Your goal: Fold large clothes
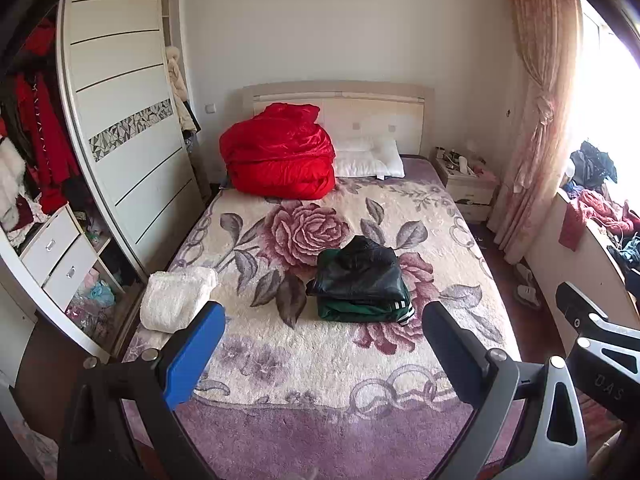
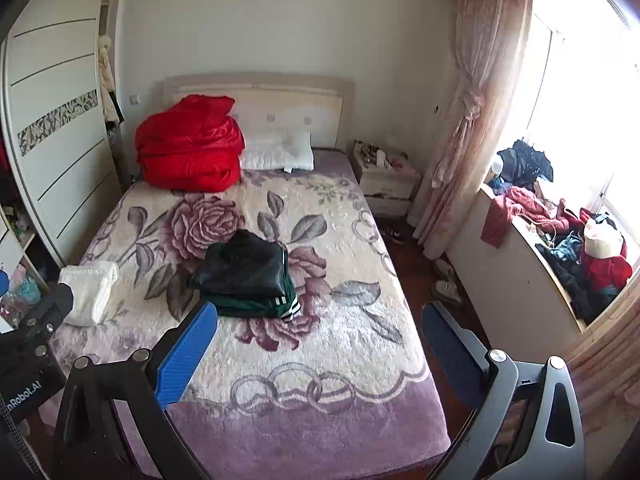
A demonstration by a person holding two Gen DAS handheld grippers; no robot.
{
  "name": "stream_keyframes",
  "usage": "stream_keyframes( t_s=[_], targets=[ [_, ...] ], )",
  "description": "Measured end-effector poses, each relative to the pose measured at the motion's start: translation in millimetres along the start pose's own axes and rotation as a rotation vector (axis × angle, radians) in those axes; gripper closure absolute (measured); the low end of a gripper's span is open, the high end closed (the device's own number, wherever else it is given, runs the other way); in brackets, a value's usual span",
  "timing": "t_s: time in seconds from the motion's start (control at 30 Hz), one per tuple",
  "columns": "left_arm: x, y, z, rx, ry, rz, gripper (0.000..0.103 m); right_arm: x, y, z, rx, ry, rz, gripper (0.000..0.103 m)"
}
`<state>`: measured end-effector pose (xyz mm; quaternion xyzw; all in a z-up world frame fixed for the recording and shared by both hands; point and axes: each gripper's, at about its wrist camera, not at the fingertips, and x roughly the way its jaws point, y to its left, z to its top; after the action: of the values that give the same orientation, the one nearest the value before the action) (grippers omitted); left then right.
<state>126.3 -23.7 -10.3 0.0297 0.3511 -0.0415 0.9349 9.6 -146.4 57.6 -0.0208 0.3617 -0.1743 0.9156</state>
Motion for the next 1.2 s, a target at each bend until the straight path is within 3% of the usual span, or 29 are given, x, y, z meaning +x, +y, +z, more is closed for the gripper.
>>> stream_keyframes(
  t_s=[0.5, 1.2],
  targets=[
    [-20, 2, -4, -0.016, -0.041, 0.016, 0.002, -29, -7, 1, 0.012, -0.033, 0.04, 0.0],
    [-26, -5, 1, -0.023, -0.049, -0.001, 0.002, -30, -14, 6, 0.015, -0.038, 0.054, 0.0]
  ],
)
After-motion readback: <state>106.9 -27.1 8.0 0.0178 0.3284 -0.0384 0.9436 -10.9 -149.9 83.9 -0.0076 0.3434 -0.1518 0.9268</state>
